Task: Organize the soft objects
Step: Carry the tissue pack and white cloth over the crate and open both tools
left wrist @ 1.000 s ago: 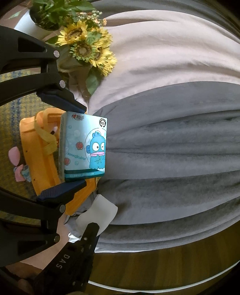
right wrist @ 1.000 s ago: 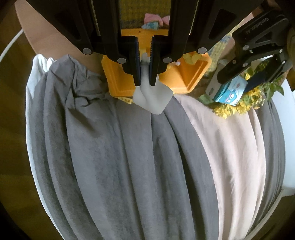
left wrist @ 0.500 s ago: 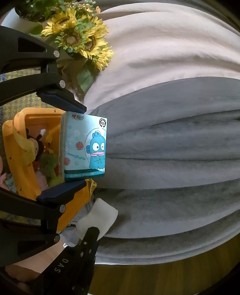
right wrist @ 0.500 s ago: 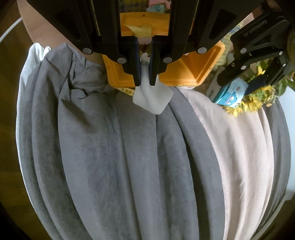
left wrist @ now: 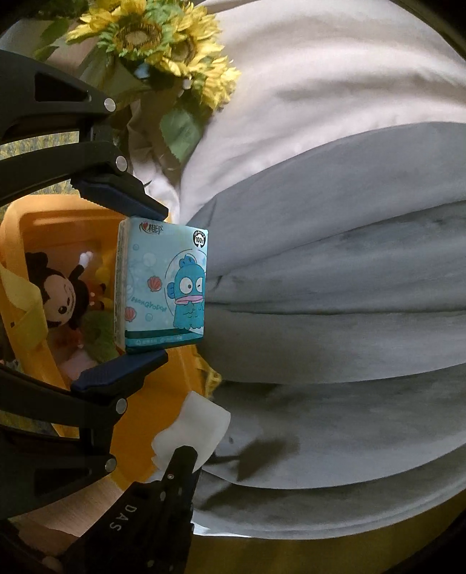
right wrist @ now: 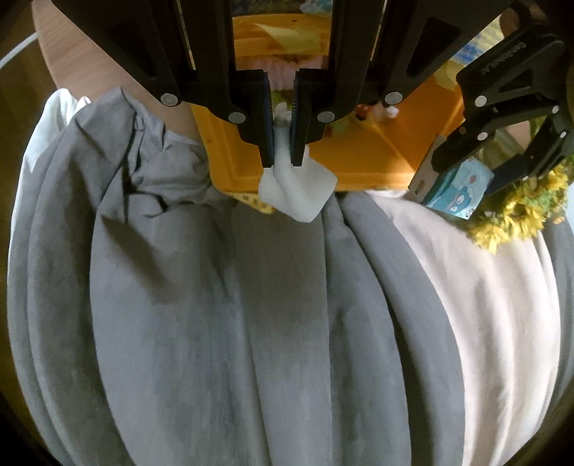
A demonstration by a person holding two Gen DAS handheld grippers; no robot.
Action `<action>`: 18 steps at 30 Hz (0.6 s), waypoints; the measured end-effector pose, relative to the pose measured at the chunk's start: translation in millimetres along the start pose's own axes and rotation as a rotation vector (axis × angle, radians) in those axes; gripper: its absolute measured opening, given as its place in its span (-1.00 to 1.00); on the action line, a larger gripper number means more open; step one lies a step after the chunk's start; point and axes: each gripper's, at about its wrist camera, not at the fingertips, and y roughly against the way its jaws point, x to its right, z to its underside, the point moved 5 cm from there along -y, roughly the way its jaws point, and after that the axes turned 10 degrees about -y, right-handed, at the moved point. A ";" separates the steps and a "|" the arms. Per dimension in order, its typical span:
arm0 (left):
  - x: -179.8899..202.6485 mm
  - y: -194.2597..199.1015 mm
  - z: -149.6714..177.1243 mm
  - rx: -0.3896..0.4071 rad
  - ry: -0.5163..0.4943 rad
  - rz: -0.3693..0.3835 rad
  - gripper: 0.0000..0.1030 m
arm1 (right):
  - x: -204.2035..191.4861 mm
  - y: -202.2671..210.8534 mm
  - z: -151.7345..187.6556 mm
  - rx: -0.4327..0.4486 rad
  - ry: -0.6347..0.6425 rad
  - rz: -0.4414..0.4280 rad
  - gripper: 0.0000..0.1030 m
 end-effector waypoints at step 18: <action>18.5 -59.6 25.8 -0.197 -0.062 0.099 0.39 | 16.6 -58.0 31.5 -0.190 -0.008 0.047 -0.81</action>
